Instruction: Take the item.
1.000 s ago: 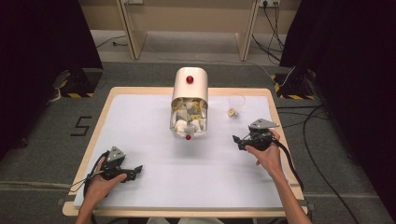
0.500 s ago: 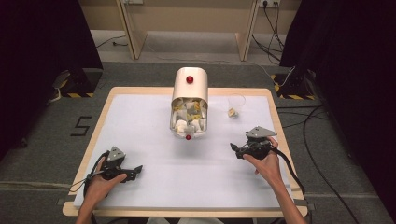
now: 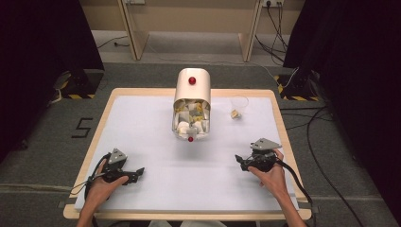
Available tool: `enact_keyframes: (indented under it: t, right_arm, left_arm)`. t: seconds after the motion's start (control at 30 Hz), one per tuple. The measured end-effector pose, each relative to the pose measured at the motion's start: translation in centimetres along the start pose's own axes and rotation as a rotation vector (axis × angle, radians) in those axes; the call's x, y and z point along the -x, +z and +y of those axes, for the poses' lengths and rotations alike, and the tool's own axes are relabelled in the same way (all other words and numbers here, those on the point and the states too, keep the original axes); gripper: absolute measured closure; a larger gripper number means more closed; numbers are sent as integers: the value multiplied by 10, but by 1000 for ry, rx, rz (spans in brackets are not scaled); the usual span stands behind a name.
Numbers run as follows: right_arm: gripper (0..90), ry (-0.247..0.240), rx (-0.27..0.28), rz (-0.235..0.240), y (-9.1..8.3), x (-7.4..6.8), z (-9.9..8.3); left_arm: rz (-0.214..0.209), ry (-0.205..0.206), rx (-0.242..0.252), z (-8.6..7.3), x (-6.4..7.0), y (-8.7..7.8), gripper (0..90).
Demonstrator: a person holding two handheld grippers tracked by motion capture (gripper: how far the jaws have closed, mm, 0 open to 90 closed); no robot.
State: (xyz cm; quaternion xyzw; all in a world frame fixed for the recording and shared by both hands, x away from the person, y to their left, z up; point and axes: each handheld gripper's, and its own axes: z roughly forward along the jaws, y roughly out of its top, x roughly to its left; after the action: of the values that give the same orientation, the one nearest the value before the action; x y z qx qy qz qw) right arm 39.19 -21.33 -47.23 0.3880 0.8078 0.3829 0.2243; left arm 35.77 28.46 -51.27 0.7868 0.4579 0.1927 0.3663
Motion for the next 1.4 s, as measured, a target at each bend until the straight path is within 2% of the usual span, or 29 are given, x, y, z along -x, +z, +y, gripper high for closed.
enact_keyframes:
  t: [0.13,0.37,0.83,1.17,1.2,1.4]
  right_arm:
    - [200,37,2,16,-3,0,-5]
    - [192,37,-7,28,-6,-5,-8]
    - [184,4,-65,49,-7,-22,-18]
    - [192,-52,-122,36,-7,-33,-27]
    - [195,-70,-147,34,-6,-36,-30]
    - [199,-59,-133,32,-10,-42,-34]
  left_arm:
    - [0,-2,1,0,0,0,104]
    - [0,0,0,0,0,0,104]
    - [0,-2,1,0,0,0,104]
    - [0,-1,1,0,0,0,104]
    - [0,-1,0,0,0,0,104]
    - [0,-1,0,0,0,0,104]
